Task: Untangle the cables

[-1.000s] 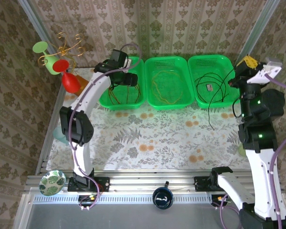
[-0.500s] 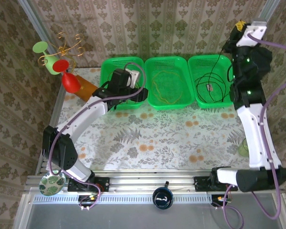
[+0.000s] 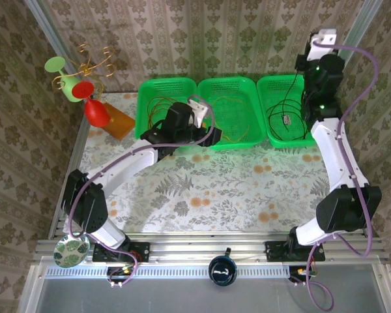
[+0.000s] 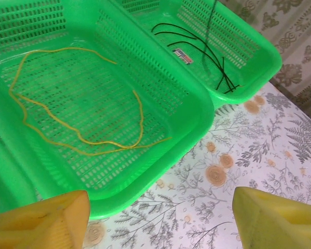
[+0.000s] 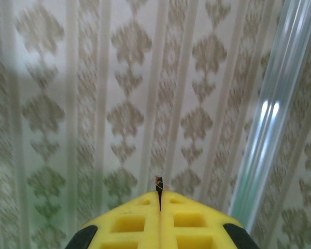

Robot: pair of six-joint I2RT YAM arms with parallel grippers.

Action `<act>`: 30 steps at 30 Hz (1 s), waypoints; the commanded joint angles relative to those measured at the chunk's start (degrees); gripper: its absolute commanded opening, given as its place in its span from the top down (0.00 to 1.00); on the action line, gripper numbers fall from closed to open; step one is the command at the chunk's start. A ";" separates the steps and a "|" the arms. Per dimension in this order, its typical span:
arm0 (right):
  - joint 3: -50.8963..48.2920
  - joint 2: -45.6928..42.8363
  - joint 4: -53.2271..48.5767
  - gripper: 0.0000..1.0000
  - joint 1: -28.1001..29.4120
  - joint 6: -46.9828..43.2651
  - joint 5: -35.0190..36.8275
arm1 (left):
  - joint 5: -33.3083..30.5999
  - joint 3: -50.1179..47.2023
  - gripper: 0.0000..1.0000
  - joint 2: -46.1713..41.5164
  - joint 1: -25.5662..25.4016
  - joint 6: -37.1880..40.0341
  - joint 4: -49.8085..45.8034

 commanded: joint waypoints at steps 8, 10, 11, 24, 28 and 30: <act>-9.52 8.74 -7.99 1.00 -1.22 9.63 8.33 | 2.36 3.33 0.27 4.61 -2.66 -1.91 1.06; -7.30 11.81 -13.54 1.00 -1.79 11.06 9.39 | 2.25 3.14 0.26 4.63 -3.03 -1.90 0.71; -6.15 13.09 -16.15 1.00 -2.09 12.28 10.06 | 2.30 2.91 0.26 4.55 -3.07 -2.03 0.61; 5.94 27.03 -41.37 1.00 -7.07 24.07 -2.67 | 2.03 0.21 0.26 4.65 -4.35 -3.97 1.74; 7.80 30.55 -44.92 1.00 -7.97 26.15 -6.84 | 2.12 0.30 0.26 5.09 -4.76 -4.04 2.08; 9.37 32.11 -46.64 1.00 -8.27 26.23 -8.17 | 2.21 0.33 0.26 5.19 -4.83 -4.10 1.97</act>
